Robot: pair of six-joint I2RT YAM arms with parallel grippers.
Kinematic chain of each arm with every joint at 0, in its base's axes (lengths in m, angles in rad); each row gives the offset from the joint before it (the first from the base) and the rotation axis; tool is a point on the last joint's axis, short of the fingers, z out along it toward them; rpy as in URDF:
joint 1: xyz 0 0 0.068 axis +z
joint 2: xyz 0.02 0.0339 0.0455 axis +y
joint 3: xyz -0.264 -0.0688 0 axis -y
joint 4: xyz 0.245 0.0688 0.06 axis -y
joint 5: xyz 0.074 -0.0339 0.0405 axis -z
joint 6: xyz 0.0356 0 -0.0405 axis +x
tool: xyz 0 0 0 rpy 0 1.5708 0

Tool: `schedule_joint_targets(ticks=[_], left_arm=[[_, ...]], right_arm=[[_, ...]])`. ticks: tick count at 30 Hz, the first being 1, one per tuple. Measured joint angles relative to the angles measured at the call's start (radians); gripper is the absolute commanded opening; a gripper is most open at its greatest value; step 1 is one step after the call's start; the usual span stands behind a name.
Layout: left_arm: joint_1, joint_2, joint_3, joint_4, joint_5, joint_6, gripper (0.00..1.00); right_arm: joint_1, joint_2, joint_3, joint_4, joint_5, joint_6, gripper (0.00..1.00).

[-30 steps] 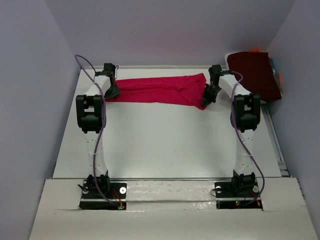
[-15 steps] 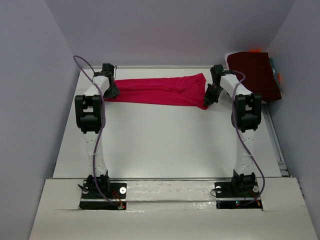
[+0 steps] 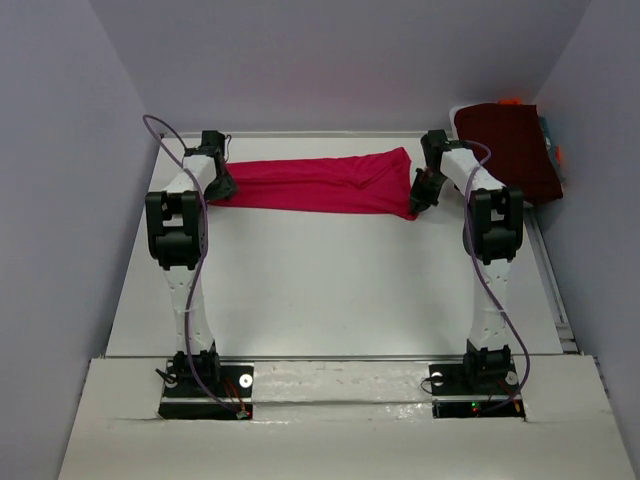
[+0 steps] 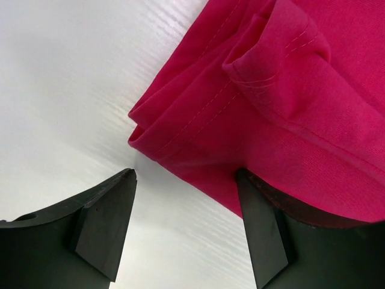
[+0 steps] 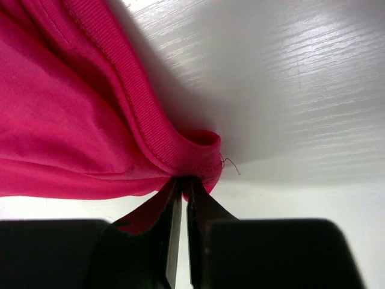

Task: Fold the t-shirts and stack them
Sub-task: Fold the other side of the tshirt into a rectangle

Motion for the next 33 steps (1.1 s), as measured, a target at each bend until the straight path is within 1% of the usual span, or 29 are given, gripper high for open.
schedule_joint_targets(ticks=[1, 2, 3, 5, 12, 16, 19, 22, 23, 25, 27, 29, 32, 33], left_arm=[[0.001, -0.008, -0.013, 0.003, 0.003, 0.000, 0.79], [0.002, -0.016, -0.024, 0.004, 0.005, 0.001, 0.79], [0.003, -0.027, -0.039, 0.003, 0.007, 0.002, 0.79], [0.005, -0.041, -0.053, -0.006, 0.011, 0.004, 0.79], [0.006, -0.076, -0.053, -0.041, 0.009, 0.005, 0.79], [-0.015, -0.129, -0.055, -0.061, -0.003, 0.004, 0.79], [-0.039, -0.178, -0.066, -0.065, -0.011, 0.004, 0.79], [-0.059, -0.201, -0.054, -0.068, -0.011, 0.007, 0.79], [-0.065, -0.198, -0.036, -0.072, -0.008, 0.013, 0.79], [-0.069, -0.179, 0.001, -0.079, 0.001, 0.018, 0.78], [-0.072, -0.135, 0.077, -0.092, 0.012, 0.024, 0.78], [-0.078, -0.092, 0.129, -0.088, 0.018, 0.030, 0.77], [-0.080, -0.018, 0.198, -0.093, 0.031, 0.040, 0.73], [-0.082, 0.003, 0.211, -0.093, 0.035, 0.042, 0.70]], right_arm=[[0.000, 0.000, 0.000, 0.000, 0.000, -0.002, 0.34], [0.000, -0.002, 0.000, 0.000, 0.000, -0.005, 0.48], [-0.001, -0.007, -0.004, 0.003, -0.001, -0.008, 0.53], [-0.004, -0.019, -0.006, 0.001, -0.001, -0.018, 0.59], [-0.012, -0.071, 0.028, -0.015, 0.001, -0.035, 0.60], [-0.012, -0.080, 0.040, -0.019, -0.002, -0.034, 0.60], [-0.012, -0.083, 0.040, -0.018, -0.020, -0.031, 0.57], [-0.008, -0.083, 0.040, -0.017, -0.043, -0.026, 0.43], [-0.006, -0.083, 0.041, -0.017, -0.053, -0.022, 0.31], [-0.001, -0.081, 0.043, -0.014, -0.067, -0.016, 0.23], [0.010, -0.072, 0.056, -0.011, -0.088, -0.004, 0.17], [0.023, -0.059, 0.070, -0.005, -0.103, 0.002, 0.15], [0.032, -0.027, 0.095, 0.006, -0.134, 0.013, 0.13], [0.038, -0.013, 0.100, 0.013, -0.144, 0.017, 0.12]])
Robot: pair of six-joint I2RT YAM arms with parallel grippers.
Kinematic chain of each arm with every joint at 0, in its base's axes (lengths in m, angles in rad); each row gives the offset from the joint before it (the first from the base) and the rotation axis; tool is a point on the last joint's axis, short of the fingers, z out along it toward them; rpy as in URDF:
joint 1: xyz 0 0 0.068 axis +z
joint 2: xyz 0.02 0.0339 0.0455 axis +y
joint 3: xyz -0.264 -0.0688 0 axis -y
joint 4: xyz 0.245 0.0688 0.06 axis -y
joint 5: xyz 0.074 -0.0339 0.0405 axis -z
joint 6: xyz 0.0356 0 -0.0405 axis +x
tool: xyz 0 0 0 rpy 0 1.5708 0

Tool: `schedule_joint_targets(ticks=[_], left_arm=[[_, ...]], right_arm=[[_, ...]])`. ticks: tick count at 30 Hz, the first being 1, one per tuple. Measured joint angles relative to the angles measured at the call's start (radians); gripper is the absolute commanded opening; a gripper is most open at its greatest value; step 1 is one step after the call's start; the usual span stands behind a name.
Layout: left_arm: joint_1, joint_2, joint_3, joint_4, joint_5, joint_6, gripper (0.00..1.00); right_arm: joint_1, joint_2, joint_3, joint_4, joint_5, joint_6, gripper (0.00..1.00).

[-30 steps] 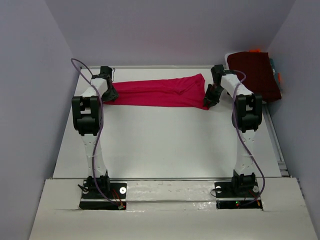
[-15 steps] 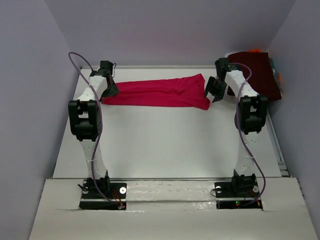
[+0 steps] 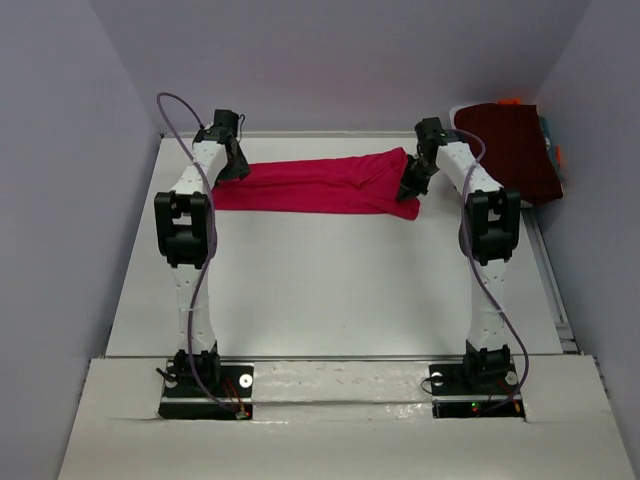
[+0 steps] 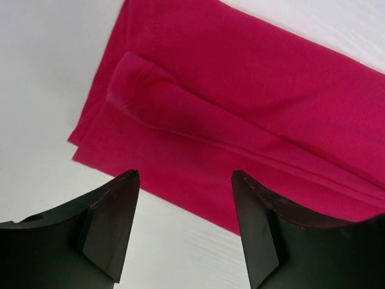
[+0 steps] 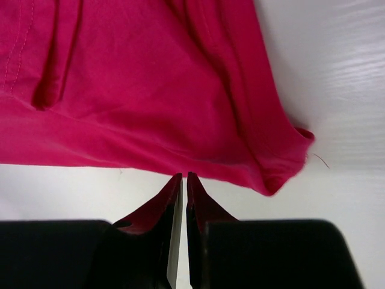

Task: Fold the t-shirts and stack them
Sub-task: Fold the other side of the tshirt into a rectangle

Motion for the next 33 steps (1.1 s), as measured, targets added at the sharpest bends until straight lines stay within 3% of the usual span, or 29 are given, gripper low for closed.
schedule_joint_targets(ticks=[6, 10, 14, 16, 25, 33], left_arm=[[-0.008, 0.099, 0.036, -0.010, 0.024, 0.004, 0.61], [-0.011, 0.092, -0.018, 0.011, 0.024, 0.005, 0.60], [-0.013, 0.079, -0.061, 0.031, 0.015, 0.003, 0.48], [-0.015, 0.078, -0.068, 0.035, 0.010, -0.001, 0.36], [-0.026, 0.028, -0.155, 0.039, -0.003, -0.010, 0.18], [-0.042, -0.065, -0.299, 0.015, 0.006, -0.015, 0.17]], right_arm=[[0.020, 0.094, 0.044, 0.023, -0.045, 0.016, 0.11], [0.025, 0.115, 0.045, 0.026, -0.057, 0.017, 0.11], [0.024, 0.121, 0.047, 0.035, -0.069, 0.021, 0.10], [0.024, 0.122, 0.046, 0.040, -0.076, 0.021, 0.09], [0.024, 0.076, -0.068, 0.114, -0.098, 0.023, 0.09], [0.025, -0.008, -0.209, 0.135, -0.093, 0.017, 0.08]])
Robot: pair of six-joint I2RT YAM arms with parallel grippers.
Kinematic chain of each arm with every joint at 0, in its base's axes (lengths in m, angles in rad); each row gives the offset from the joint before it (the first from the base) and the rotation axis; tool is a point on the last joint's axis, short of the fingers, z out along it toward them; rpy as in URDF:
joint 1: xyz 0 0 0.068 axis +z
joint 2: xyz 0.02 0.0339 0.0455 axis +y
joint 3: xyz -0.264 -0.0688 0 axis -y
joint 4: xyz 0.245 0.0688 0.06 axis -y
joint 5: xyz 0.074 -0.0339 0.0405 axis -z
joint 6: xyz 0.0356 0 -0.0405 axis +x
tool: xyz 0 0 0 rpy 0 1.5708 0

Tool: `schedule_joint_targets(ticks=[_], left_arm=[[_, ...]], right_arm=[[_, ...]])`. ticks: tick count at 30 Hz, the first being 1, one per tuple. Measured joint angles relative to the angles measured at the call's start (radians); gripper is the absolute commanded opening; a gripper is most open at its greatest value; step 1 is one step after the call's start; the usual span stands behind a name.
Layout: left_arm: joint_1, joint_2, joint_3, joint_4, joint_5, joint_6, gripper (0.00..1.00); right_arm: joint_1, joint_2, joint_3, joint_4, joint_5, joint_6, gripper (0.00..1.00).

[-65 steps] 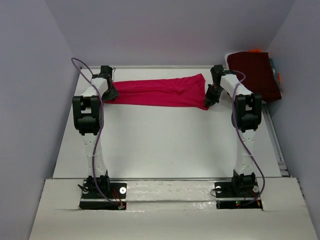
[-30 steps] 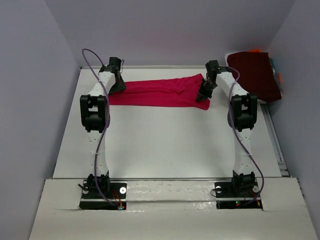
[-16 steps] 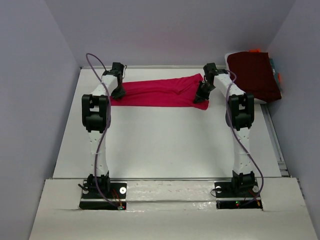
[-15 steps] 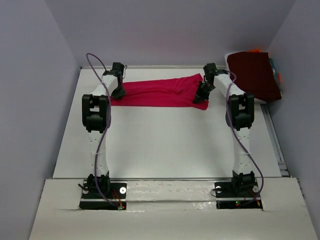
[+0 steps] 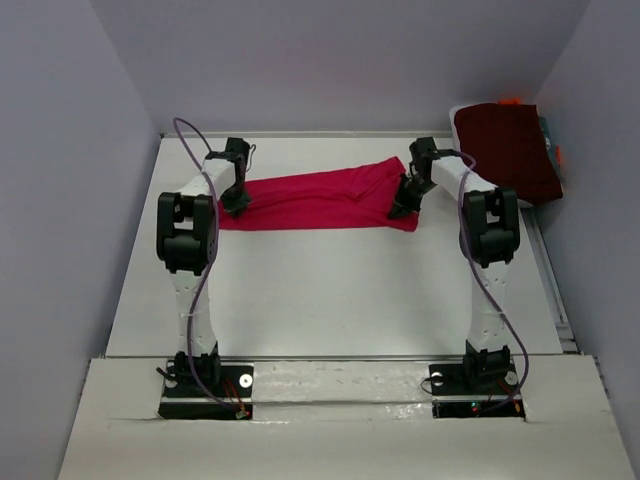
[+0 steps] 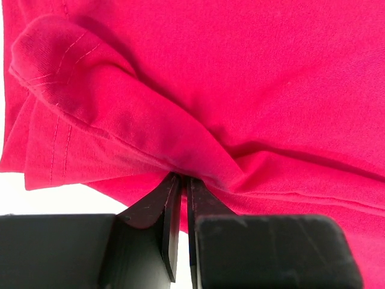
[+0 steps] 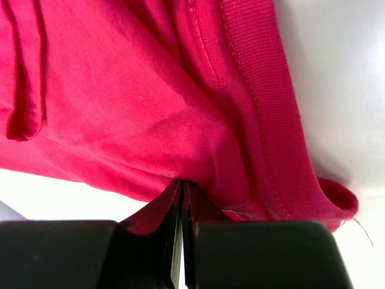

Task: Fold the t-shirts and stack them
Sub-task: Fold the other side of the tshirt into a rectangle

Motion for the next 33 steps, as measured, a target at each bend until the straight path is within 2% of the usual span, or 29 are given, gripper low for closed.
schedule_joint_targets(ticks=[13, 20, 23, 24, 28, 33], left_arm=[[-0.096, -0.233, -0.303, -0.052, 0.069, -0.012, 0.17], [-0.101, -0.333, -0.396, -0.068, 0.085, -0.026, 0.19], [-0.101, -0.348, -0.401, -0.075, 0.088, -0.027, 0.28], [-0.101, -0.353, -0.401, -0.077, 0.089, -0.027, 0.42], [-0.105, -0.359, -0.397, -0.091, 0.093, -0.028, 0.67], [-0.109, -0.359, -0.373, -0.107, 0.098, -0.024, 0.71]], right_arm=[[0.000, -0.190, -0.245, -0.048, 0.077, -0.040, 0.08], [0.000, -0.298, -0.379, -0.071, 0.113, -0.062, 0.08], [0.000, -0.303, -0.389, -0.085, 0.123, -0.067, 0.08], [0.000, -0.303, -0.388, -0.087, 0.127, -0.069, 0.08], [0.000, -0.303, -0.362, -0.110, 0.133, -0.070, 0.08], [0.000, -0.302, -0.267, -0.122, 0.132, -0.070, 0.08]])
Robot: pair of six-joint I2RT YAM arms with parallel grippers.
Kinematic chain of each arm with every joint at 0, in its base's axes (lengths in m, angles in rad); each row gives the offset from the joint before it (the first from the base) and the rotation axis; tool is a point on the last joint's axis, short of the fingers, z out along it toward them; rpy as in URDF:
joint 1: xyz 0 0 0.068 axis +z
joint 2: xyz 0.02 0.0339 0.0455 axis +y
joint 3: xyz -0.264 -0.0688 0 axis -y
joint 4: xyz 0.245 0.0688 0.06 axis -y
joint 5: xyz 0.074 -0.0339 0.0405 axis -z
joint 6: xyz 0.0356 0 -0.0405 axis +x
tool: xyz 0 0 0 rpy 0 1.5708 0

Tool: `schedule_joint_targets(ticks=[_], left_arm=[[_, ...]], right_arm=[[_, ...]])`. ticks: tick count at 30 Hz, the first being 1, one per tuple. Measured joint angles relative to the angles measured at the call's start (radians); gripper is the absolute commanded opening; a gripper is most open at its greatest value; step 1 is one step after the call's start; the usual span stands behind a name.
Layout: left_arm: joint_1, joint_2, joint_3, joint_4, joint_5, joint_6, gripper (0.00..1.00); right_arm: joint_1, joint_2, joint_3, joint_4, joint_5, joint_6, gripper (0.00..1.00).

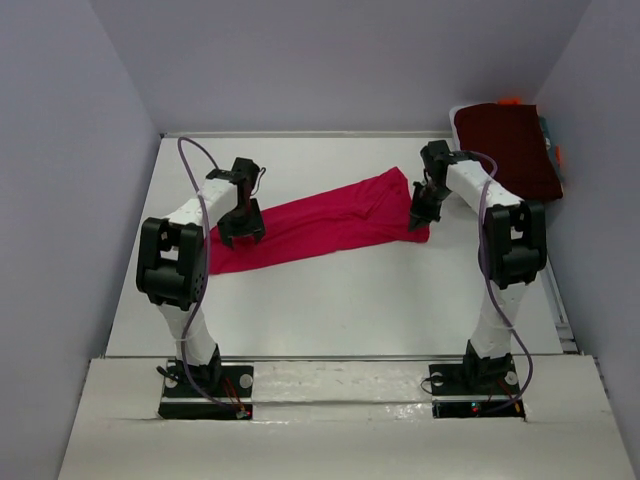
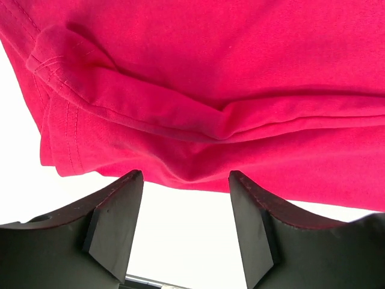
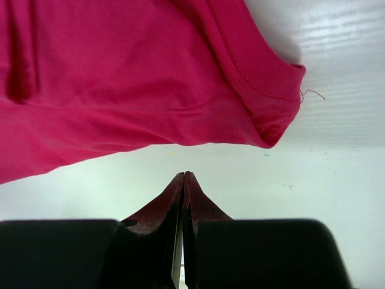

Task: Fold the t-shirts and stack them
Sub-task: Fold the other side of the tshirt into a rectangle

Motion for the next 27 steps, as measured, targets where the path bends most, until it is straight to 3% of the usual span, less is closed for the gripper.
schedule_joint_targets(ticks=[13, 27], left_arm=[[-0.008, 0.007, 0.011, 0.003, -0.006, 0.003, 0.71], [-0.008, 0.144, 0.077, 0.041, -0.003, 0.010, 0.71]], right_arm=[[0.000, 0.090, 0.081, 0.002, -0.021, 0.002, 0.08], [0.000, 0.119, 0.092, 0.027, -0.043, 0.005, 0.08]])
